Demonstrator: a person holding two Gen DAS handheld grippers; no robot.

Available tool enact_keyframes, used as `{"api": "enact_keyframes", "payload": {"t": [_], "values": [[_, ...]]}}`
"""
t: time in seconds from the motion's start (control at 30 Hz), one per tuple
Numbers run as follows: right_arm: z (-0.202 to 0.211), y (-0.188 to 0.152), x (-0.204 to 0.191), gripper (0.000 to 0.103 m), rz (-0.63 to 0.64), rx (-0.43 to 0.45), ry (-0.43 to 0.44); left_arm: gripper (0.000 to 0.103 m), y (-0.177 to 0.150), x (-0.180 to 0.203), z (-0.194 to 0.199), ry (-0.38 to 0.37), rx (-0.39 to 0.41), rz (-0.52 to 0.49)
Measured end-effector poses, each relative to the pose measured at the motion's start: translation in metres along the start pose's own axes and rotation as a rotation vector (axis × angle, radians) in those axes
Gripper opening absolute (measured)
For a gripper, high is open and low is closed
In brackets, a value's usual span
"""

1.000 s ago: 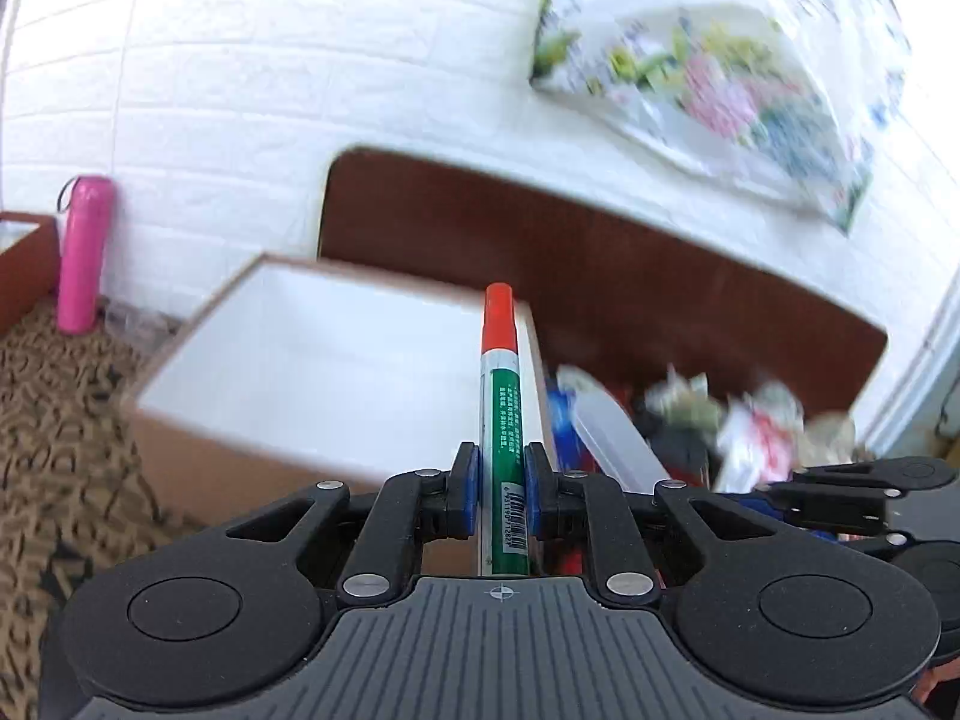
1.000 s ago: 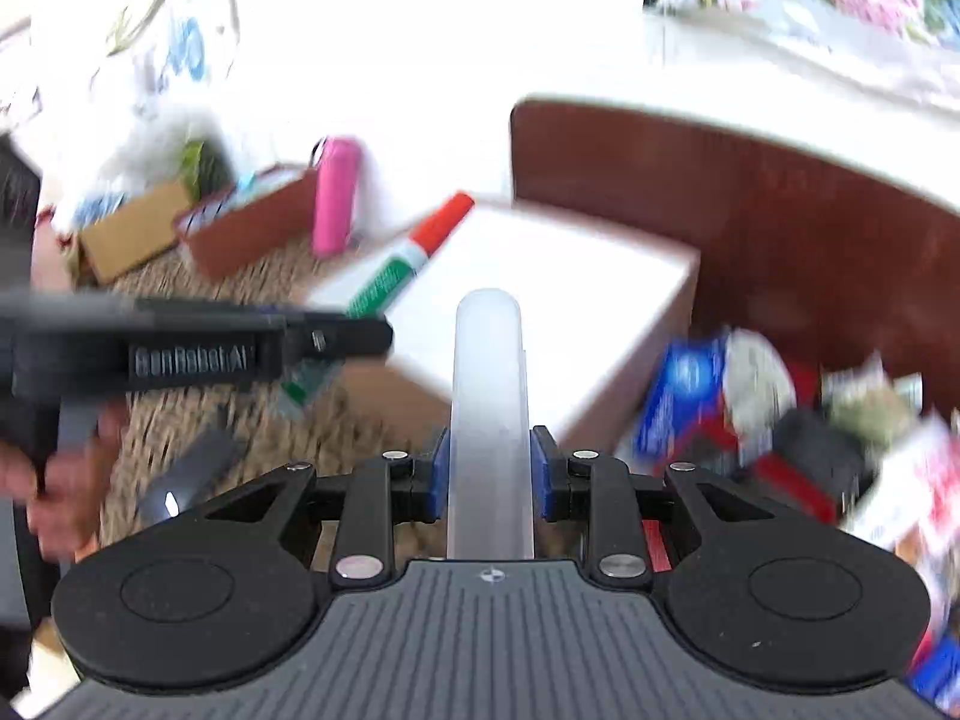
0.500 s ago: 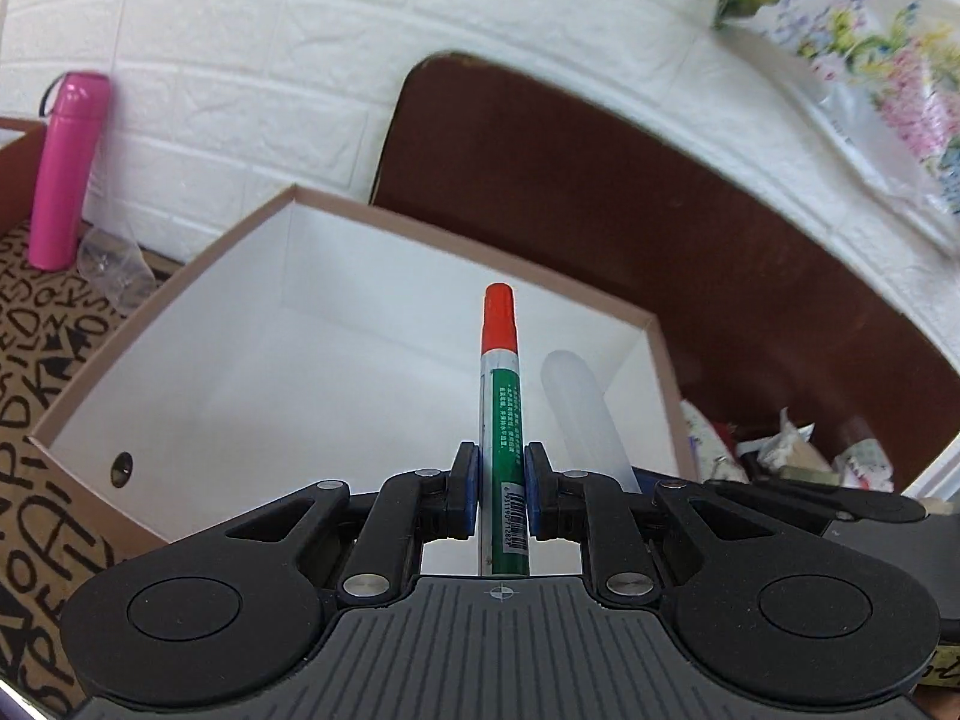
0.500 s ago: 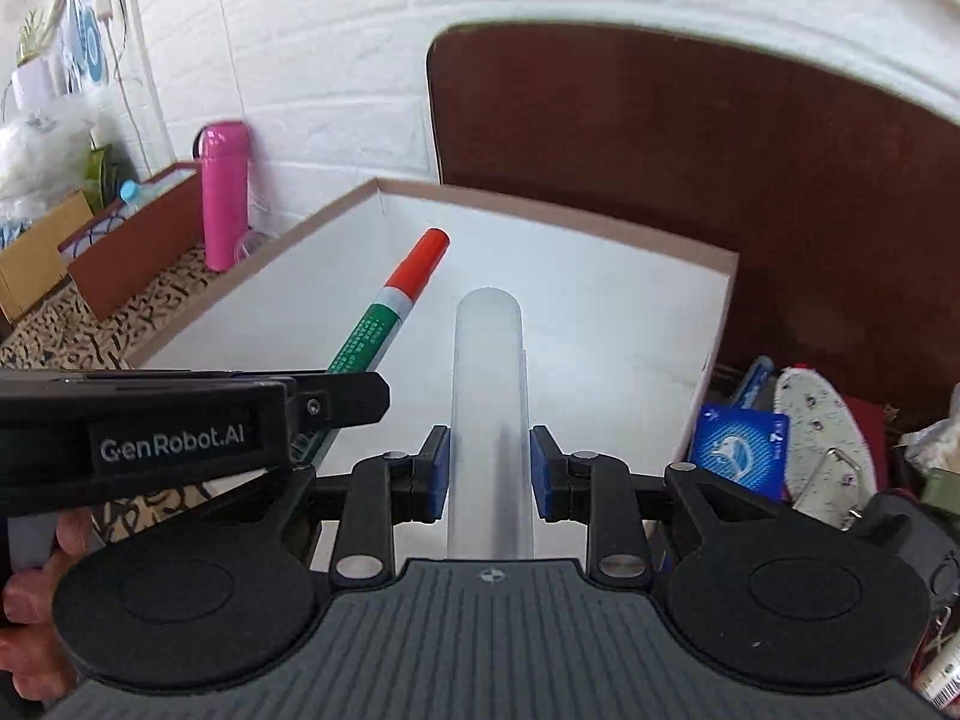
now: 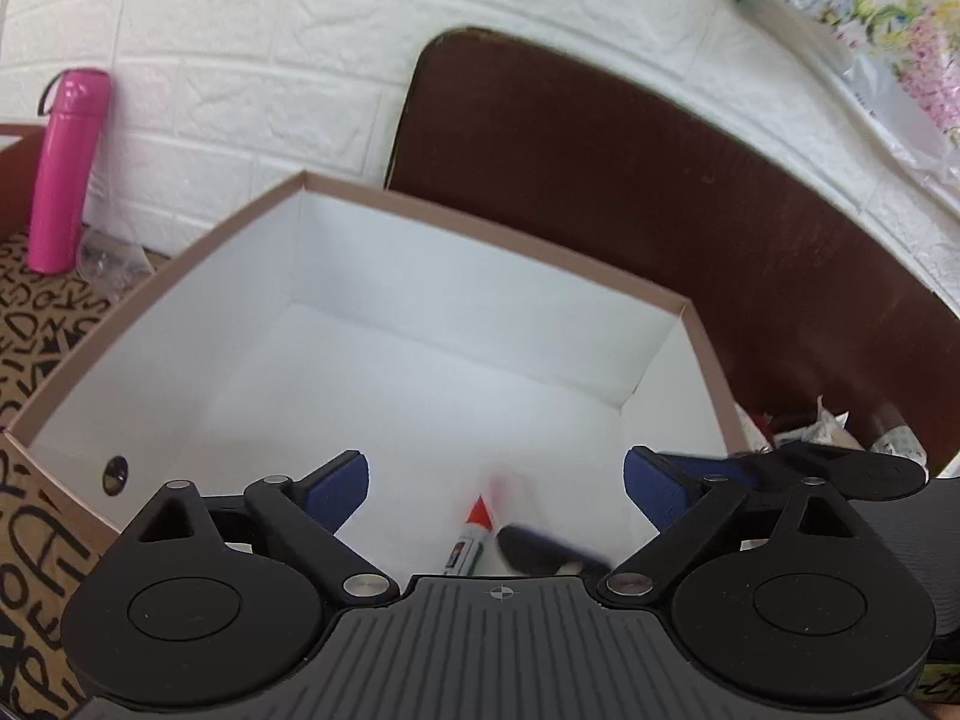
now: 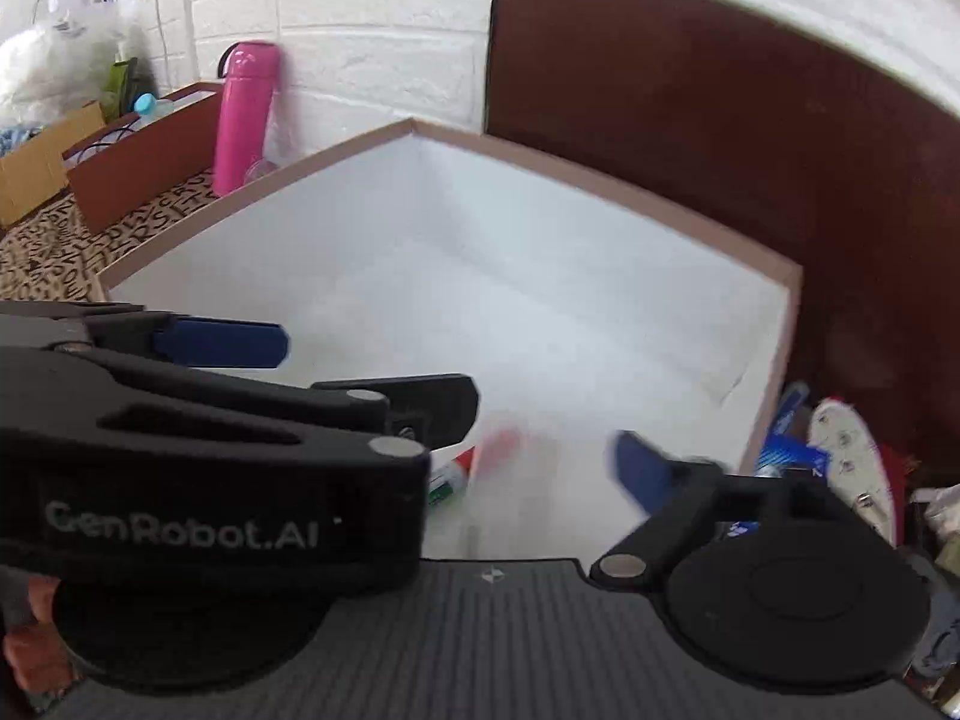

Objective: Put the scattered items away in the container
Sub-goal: 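Open the left gripper to drop the marker into the box, then move the left tool back to the pile toward the large red box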

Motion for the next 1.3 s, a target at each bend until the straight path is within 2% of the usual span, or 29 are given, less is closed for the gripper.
{"api": "enact_keyframes", "payload": {"t": [0.1,0.3,0.47,0.6,0.73,0.87,1.1,1.2,1.3], "values": [[0.011,0.001,0.004,0.098,0.025,0.035,-0.009,0.103,-0.001,0.003,0.004,-0.015,-0.012,0.017],[0.029,-0.007,0.011,0.102,-0.027,0.052,0.038,0.103,-0.015,0.017,0.01,-0.065,-0.032,0.049],[0.054,-0.019,0.007,0.102,-0.002,0.087,0.048,0.103,-0.028,0.04,0.027,-0.105,-0.031,0.021],[0.076,-0.035,0.011,0.102,-0.018,0.078,0.087,0.103,-0.043,0.061,0.044,-0.137,-0.019,0.0],[0.099,-0.065,0.017,0.102,-0.001,0.069,0.092,0.103,-0.068,0.087,0.06,-0.143,-0.017,-0.058],[0.12,-0.11,0.036,0.102,0.001,0.086,0.017,0.103,-0.108,0.111,0.064,-0.161,-0.042,-0.119],[0.123,-0.201,0.076,0.103,-0.14,0.077,-0.039,0.103,-0.177,0.14,0.035,-0.195,-0.136,-0.168],[0.114,-0.226,0.087,0.103,-0.194,0.05,-0.036,0.103,-0.185,0.149,0.024,-0.184,-0.145,-0.209],[0.107,-0.234,0.093,0.103,-0.241,0.047,-0.011,0.103,-0.177,0.154,0.015,-0.168,-0.123,-0.239]]}}
Point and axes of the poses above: each gripper's, at about its wrist camera, not at the fingertips, and z roughly against the way its jaws point, x to its right, y to its top, the point moved 9 cm from there along -z, roughly the way its jaws point, and after that the axes turned 9 degrees about -x, right-handed, at the moved point
